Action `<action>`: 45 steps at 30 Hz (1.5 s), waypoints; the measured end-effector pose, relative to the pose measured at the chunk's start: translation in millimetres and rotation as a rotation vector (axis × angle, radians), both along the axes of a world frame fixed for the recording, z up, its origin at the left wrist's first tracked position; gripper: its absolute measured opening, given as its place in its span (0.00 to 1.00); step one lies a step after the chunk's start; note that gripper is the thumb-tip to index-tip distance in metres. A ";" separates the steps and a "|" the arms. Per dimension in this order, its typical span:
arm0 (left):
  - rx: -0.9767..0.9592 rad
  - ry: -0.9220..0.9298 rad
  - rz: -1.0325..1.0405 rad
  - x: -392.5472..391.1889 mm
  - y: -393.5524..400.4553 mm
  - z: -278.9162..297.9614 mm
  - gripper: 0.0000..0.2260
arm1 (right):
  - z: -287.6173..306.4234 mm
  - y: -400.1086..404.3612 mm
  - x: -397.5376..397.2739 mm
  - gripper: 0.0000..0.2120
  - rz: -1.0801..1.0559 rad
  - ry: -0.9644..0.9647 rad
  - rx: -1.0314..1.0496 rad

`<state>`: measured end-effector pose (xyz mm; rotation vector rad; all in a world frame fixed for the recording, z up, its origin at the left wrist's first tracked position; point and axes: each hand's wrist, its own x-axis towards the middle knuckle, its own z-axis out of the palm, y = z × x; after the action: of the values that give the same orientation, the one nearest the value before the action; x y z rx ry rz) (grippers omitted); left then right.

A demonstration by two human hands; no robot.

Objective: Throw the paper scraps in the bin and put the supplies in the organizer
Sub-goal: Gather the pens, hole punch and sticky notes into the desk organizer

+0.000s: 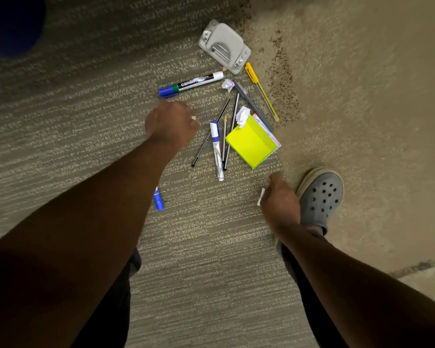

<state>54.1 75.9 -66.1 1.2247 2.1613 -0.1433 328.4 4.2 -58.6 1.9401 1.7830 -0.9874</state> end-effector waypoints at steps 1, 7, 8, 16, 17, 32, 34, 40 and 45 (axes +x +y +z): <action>-0.065 0.041 -0.043 0.5 -0.6 -1.7 0.10 | -1.2 0.7 2.2 0.04 -0.118 -0.019 0.010; -0.034 0.029 0.005 3.4 -13.4 -3.7 0.15 | -3.6 9.8 -6.8 0.05 -0.041 0.118 0.064; 0.015 0.002 0.019 4.6 -14.6 -3.6 0.16 | -4.1 16.8 -11.7 0.06 -0.048 0.156 0.075; 0.136 -0.027 -0.037 10.0 -9.6 -11.8 0.06 | -20.2 95.9 -64.9 0.14 -0.093 0.259 0.209; 0.136 -0.026 -0.047 9.6 -9.6 -12.7 0.05 | -22.9 103.5 -70.6 0.15 -0.084 0.267 0.197; 0.160 -0.312 0.211 -0.8 -22.8 -17.1 0.02 | -22.3 128.8 -97.8 0.13 0.166 0.260 0.186; 0.180 -0.380 0.286 -6.7 -24.2 -10.2 0.03 | -15.2 130.0 -100.2 0.13 0.108 0.302 0.218; 0.186 -0.643 0.675 -25.7 -37.5 23.4 0.13 | 12.5 129.7 -102.5 0.15 0.027 0.354 0.126; 0.210 -0.750 0.818 -30.7 -53.1 65.0 0.13 | 46.0 112.4 -119.0 0.09 0.105 0.433 0.080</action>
<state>23.3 22.8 -1.2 0.3001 1.8251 0.7747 209.4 116.6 -12.5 1.7501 2.1560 -1.3997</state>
